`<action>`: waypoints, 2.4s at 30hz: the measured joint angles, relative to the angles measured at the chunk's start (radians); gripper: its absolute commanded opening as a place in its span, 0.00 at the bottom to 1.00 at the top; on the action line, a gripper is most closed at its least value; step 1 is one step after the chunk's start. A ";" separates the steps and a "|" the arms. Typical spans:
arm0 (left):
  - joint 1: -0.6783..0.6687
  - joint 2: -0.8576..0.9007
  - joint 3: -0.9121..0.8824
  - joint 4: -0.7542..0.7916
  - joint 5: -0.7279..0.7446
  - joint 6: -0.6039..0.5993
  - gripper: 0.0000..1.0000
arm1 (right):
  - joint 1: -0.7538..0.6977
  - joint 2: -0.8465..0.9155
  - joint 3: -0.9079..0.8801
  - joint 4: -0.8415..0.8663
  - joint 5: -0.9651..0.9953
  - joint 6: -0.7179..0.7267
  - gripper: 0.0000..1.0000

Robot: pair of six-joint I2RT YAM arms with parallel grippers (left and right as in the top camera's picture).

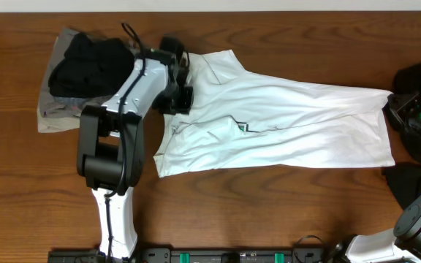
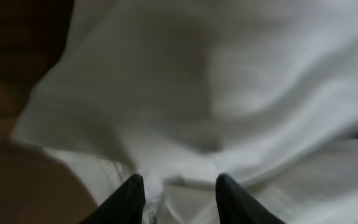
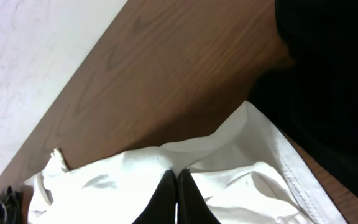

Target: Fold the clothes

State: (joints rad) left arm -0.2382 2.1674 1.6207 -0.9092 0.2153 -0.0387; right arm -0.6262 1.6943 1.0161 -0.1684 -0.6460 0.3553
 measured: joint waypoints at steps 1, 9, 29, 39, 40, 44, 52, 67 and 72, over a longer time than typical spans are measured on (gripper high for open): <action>0.000 0.000 -0.028 0.030 -0.007 0.010 0.40 | 0.000 0.000 0.000 0.000 -0.001 0.000 0.01; 0.001 -0.016 -0.084 -0.028 -0.032 0.041 0.22 | 0.000 0.000 0.000 -0.002 -0.003 0.000 0.01; 0.002 -0.128 -0.127 -0.371 -0.135 -0.061 0.34 | 0.000 0.000 0.000 0.032 -0.007 0.000 0.01; 0.002 -0.258 -0.103 0.046 -0.141 -0.026 0.42 | 0.000 0.000 0.000 0.031 -0.009 0.000 0.01; 0.002 -0.237 -0.103 0.081 -0.141 -0.021 0.40 | 0.000 0.000 0.000 0.031 -0.008 0.000 0.01; 0.002 -0.138 -0.103 0.193 -0.141 -0.005 0.35 | 0.000 0.000 0.000 0.032 -0.008 0.000 0.01; 0.002 -0.075 -0.105 0.237 -0.141 0.049 0.22 | 0.000 0.000 0.000 0.032 -0.009 0.000 0.01; 0.043 -0.076 -0.176 0.138 -0.140 0.098 0.06 | 0.000 0.000 0.000 0.031 -0.009 0.001 0.01; 0.075 -0.092 -0.206 0.070 -0.141 0.084 0.06 | 0.000 0.000 0.000 0.031 -0.009 0.001 0.01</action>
State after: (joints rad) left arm -0.1635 2.0754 1.4147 -0.8394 0.0746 0.0456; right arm -0.6266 1.6943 1.0161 -0.1371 -0.6548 0.3565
